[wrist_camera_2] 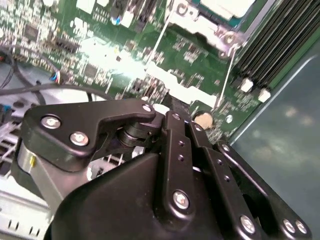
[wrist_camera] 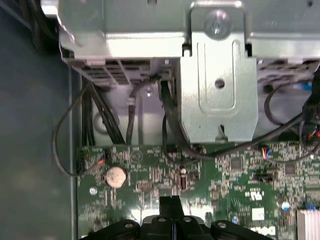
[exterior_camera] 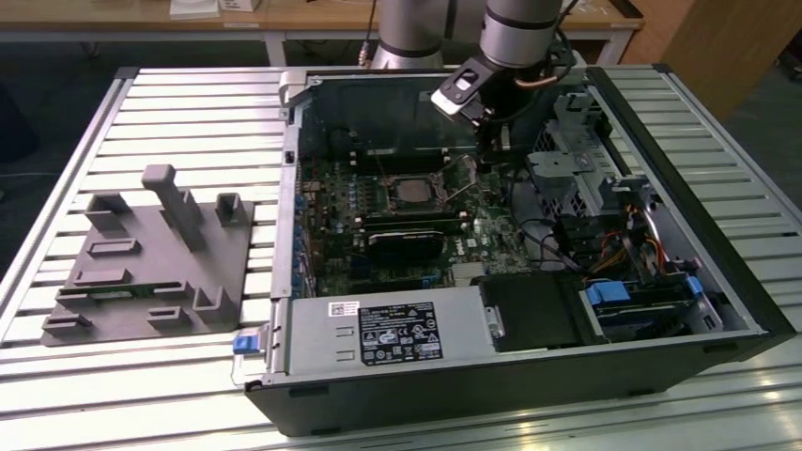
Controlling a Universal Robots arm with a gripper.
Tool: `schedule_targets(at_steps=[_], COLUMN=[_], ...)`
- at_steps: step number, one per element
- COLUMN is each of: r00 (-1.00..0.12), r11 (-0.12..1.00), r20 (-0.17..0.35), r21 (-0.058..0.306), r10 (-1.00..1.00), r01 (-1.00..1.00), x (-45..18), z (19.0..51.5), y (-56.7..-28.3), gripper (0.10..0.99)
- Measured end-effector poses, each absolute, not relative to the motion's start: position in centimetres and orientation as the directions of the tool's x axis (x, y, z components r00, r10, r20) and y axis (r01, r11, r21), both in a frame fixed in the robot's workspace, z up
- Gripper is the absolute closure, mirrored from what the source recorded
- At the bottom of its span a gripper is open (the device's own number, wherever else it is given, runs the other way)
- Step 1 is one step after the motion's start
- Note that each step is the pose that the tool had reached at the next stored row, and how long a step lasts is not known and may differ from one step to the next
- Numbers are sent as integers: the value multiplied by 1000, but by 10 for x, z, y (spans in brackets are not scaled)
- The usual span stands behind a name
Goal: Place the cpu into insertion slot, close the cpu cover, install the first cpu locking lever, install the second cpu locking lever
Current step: 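Close the cpu cover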
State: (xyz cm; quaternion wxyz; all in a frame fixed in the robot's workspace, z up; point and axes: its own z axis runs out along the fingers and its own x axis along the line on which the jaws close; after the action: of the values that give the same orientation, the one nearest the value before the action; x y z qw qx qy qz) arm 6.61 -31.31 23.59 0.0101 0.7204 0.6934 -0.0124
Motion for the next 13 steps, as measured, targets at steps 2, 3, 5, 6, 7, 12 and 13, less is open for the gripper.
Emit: schedule_targets(at_steps=[2, 3, 5, 6, 7, 12, 13], r00=[37, 37, 37, 37, 37, 37, 37], r11=[-38, -38, -38, -38, -38, -38, -38], r20=[-33, -33, -33, -33, -33, -33, -33], r21=[-25, -32, -33, -33, -33, -33, -33], r10=[999, 999, 999, 999, 999, 999, 999], r01=[999, 999, 999, 999, 999, 999, 999], x=[66, 66, 66, 66, 66, 65, 64], z=[236, 236, 236, 236, 236, 236, 236], y=[-313, -313, -313, -313, -313, -313, -313], gripper=[980, 980, 980, 980, 980, 980, 980])
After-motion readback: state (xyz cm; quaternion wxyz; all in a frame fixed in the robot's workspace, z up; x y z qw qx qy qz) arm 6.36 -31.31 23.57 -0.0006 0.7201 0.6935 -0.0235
